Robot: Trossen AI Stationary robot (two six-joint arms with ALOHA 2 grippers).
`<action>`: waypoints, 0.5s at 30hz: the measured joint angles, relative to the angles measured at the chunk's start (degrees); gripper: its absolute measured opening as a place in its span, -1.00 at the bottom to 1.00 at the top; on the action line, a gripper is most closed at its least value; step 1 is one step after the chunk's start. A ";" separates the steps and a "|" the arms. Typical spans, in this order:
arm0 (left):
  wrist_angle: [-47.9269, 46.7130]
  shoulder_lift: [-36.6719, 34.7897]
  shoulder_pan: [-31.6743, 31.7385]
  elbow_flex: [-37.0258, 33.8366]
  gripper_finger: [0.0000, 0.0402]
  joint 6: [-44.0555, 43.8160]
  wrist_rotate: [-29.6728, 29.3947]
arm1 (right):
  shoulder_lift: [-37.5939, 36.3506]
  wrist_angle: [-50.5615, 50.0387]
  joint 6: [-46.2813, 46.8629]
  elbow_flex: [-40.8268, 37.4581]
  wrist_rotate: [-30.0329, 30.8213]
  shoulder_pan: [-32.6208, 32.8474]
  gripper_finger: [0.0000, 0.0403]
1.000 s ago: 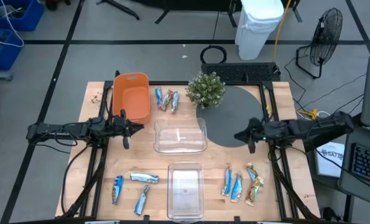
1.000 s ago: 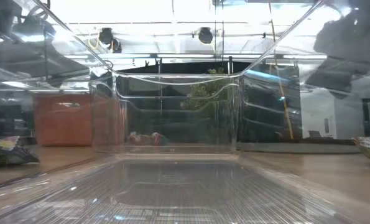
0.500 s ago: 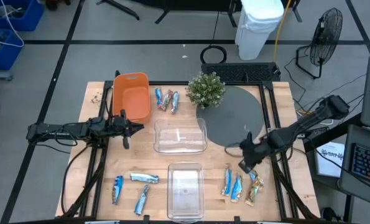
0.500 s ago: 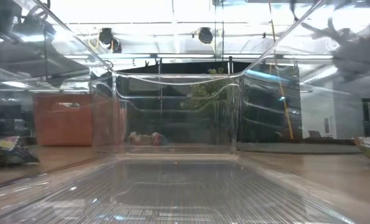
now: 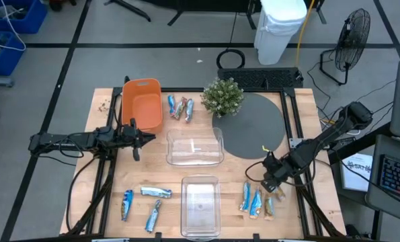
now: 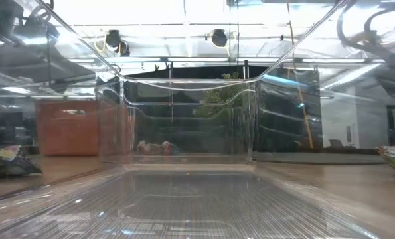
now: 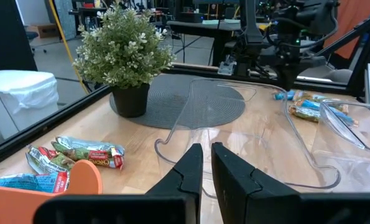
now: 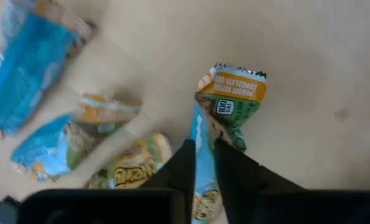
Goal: Pick and place Granola Bars by type
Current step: Put the yellow granola bar into the bottom transparent bin
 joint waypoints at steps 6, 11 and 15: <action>0.00 0.00 -0.02 0.00 -0.81 0.00 0.00 | -0.06 0.72 -0.26 0.00 2.11 -0.03 -0.33; 0.00 -0.02 0.00 0.00 -0.81 -0.02 0.00 | -0.06 3.31 0.67 0.00 1.96 -0.03 -0.13; 0.00 -0.01 -0.02 0.00 -0.81 -0.02 0.00 | -0.58 4.94 0.73 0.00 1.92 -0.14 -0.10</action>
